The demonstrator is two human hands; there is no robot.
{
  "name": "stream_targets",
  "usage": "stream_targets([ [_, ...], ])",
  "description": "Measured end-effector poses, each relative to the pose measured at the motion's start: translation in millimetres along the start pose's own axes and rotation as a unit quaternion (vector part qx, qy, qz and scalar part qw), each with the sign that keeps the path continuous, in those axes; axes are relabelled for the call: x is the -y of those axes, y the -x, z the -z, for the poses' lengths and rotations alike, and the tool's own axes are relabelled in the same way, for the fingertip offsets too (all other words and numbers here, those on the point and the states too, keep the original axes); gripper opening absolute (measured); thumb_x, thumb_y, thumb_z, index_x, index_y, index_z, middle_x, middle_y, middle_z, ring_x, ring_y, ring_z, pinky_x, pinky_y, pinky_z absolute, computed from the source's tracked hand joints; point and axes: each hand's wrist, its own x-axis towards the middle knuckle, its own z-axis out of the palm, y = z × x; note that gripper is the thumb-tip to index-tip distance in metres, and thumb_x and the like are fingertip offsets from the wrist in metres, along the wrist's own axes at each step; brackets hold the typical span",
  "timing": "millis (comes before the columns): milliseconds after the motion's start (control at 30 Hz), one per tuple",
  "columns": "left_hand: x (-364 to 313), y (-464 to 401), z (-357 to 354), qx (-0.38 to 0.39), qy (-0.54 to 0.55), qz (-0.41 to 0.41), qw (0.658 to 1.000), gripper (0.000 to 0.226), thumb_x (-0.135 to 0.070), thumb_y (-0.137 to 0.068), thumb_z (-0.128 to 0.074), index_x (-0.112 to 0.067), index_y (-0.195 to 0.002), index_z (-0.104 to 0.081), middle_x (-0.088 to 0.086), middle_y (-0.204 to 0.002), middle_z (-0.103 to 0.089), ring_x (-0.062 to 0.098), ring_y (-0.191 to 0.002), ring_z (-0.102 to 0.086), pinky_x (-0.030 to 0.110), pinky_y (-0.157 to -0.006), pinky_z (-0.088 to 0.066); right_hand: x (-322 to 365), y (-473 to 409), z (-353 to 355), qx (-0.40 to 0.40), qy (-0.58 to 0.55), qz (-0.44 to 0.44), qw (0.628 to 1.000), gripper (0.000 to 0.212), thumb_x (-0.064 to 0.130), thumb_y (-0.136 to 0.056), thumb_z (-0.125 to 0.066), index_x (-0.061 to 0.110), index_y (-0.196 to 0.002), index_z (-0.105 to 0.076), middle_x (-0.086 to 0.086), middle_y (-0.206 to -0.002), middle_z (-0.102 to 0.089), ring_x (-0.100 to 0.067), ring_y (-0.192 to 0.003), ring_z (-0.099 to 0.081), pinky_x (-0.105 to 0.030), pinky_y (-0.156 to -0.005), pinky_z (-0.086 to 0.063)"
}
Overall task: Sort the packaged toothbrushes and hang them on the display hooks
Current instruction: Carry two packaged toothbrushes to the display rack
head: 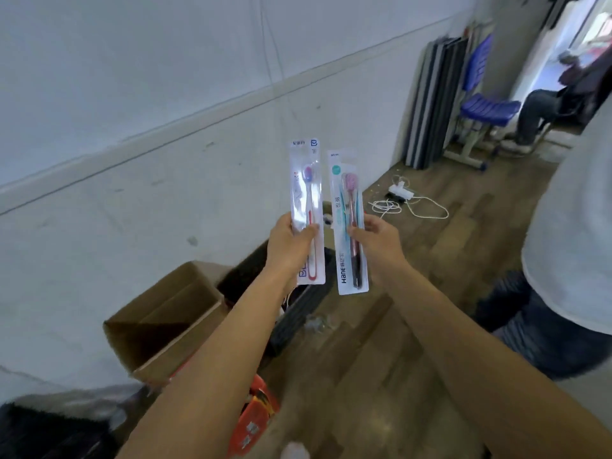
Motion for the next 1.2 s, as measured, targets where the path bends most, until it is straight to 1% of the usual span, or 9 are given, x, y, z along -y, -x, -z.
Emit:
stream_targets([
  [100,-14,-55,-28,0.064,-0.021,-0.018,0.998,0.025,-0.019,-0.095,-0.056,-0.017,-0.120,-0.057,0.001,-0.104,-0.069,0.013,-0.088,-0.068,0.035,-0.082,-0.056,11,-45,12,-0.057,-0.021,-0.005,0.998,0.023,0.011,-0.094,-0.055,0.012,-0.116,-0.060,-0.004,-0.101,-0.067,-0.023,-0.092,-0.068,-0.036,-0.077,-0.058],
  [167,-21,-86,-47,0.096,-0.035,-0.022,0.995,0.021,-0.021,-0.094,-0.057,-0.018,-0.115,-0.059,0.001,-0.102,-0.070,0.017,-0.089,-0.070,0.041,-0.085,-0.057,16,-72,22,-0.093,-0.024,-0.005,0.995,0.021,0.013,-0.093,-0.056,0.015,-0.113,-0.062,-0.005,-0.102,-0.069,-0.024,-0.093,-0.069,-0.041,-0.081,-0.058],
  [300,-35,-139,-90,0.162,-0.060,-0.033,0.984,0.024,-0.027,-0.094,-0.058,-0.018,-0.116,-0.056,0.005,-0.102,-0.069,0.021,-0.090,-0.070,0.045,-0.085,-0.057,23,-122,46,-0.153,-0.035,-0.008,0.988,0.013,0.013,-0.093,-0.056,0.023,-0.101,-0.062,-0.001,-0.096,-0.069,-0.020,-0.087,-0.069,-0.037,-0.077,-0.058],
  [467,-51,-221,-169,0.213,-0.085,-0.052,0.972,0.027,-0.026,-0.093,-0.059,-0.020,-0.119,-0.055,0.004,-0.107,-0.068,0.019,-0.090,-0.068,0.042,-0.083,-0.057,28,-206,96,-0.207,-0.044,-0.016,0.977,0.016,0.012,-0.093,-0.057,0.018,-0.106,-0.063,-0.006,-0.097,-0.070,-0.024,-0.089,-0.069,-0.041,-0.080,-0.058],
  [600,-68,-294,-245,0.236,-0.101,-0.061,0.965,0.027,-0.030,-0.092,-0.060,-0.022,-0.117,-0.054,0.004,-0.110,-0.067,0.024,-0.094,-0.068,0.049,-0.085,-0.056,42,-293,147,-0.247,-0.049,-0.018,0.968,0.015,0.013,-0.092,-0.059,0.020,-0.104,-0.064,-0.006,-0.096,-0.070,-0.025,-0.088,-0.069,-0.043,-0.081,-0.057],
  [767,-96,-372,-331,0.250,-0.108,-0.062,0.960,0.029,-0.032,-0.093,-0.059,-0.023,-0.120,-0.051,0.001,-0.114,-0.065,0.021,-0.093,-0.068,0.041,-0.082,-0.057,70,-386,206,-0.272,-0.040,-0.020,0.961,0.015,0.017,-0.092,-0.060,0.020,-0.106,-0.064,-0.002,-0.095,-0.069,-0.022,-0.087,-0.067,-0.043,-0.083,-0.056],
  [900,-114,-422,-388,0.274,-0.091,-0.053,0.956,0.028,-0.029,-0.092,-0.060,-0.023,-0.119,-0.053,0.004,-0.111,-0.066,0.024,-0.093,-0.069,0.048,-0.084,-0.057,88,-443,241,-0.281,-0.041,-0.024,0.958,0.014,0.019,-0.093,-0.058,0.019,-0.106,-0.062,-0.003,-0.096,-0.067,-0.023,-0.088,-0.065,-0.041,-0.081,-0.055],
  [1067,-130,-482,-458,0.304,-0.084,-0.061,0.947,0.028,-0.027,-0.094,-0.058,-0.025,-0.121,-0.051,-0.001,-0.112,-0.064,0.019,-0.094,-0.067,0.037,-0.078,-0.058,97,-511,284,-0.316,-0.047,-0.023,0.947,0.011,0.022,-0.093,-0.059,0.022,-0.104,-0.062,-0.001,-0.098,-0.066,-0.021,-0.088,-0.066,-0.034,-0.073,-0.055],
  [1200,-142,-536,-515,0.344,-0.089,-0.067,0.932,0.026,-0.023,-0.094,-0.059,-0.024,-0.119,-0.053,-0.002,-0.110,-0.064,0.017,-0.095,-0.067,0.037,-0.080,-0.057,107,-567,321,-0.348,-0.068,-0.021,0.935,0.010,0.020,-0.091,-0.062,0.022,-0.101,-0.062,-0.004,-0.099,-0.068,-0.023,-0.089,-0.068,-0.042,-0.078,-0.058],
])
